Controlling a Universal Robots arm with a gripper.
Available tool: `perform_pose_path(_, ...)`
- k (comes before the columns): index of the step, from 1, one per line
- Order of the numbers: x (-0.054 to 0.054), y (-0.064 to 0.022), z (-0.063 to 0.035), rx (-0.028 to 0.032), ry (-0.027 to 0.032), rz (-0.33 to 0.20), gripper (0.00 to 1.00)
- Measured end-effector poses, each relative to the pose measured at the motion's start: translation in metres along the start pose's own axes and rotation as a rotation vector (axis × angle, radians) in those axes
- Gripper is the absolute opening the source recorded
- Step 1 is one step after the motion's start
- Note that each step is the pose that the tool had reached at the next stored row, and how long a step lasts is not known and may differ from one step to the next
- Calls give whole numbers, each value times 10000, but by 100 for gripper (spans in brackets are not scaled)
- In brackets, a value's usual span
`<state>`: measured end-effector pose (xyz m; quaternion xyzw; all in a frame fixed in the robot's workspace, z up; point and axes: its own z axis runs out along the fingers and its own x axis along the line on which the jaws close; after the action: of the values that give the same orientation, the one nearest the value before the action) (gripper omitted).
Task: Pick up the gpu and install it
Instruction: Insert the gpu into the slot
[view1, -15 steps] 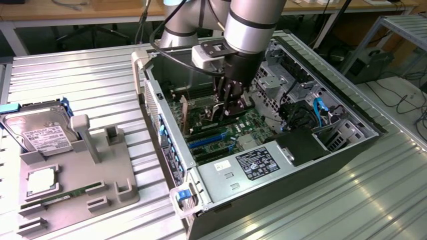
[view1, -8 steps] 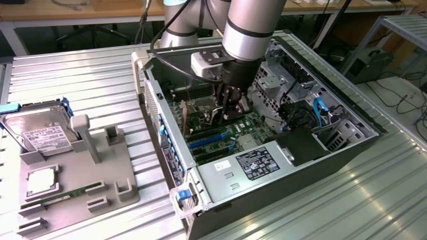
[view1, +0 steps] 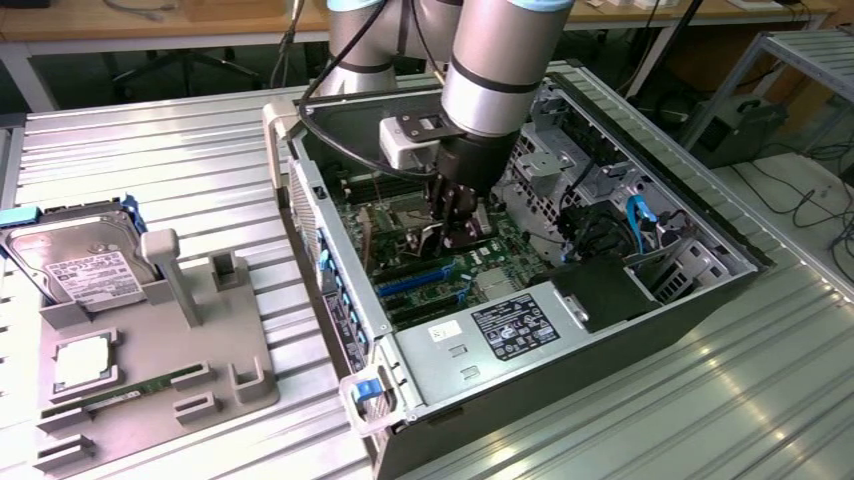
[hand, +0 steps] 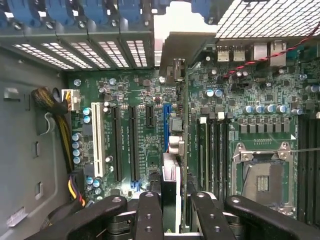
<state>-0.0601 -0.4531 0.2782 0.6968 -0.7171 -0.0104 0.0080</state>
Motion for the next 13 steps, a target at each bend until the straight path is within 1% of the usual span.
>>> perform_pose_path(3,6,4,36,11,-2,-9,27)
perform_pose_path(7,8,40,68,116,-3,-72,27)
perform_pose_path(10,12,44,86,121,-1,-92,27)
perform_pose_path(13,47,53,104,122,-4,-99,27)
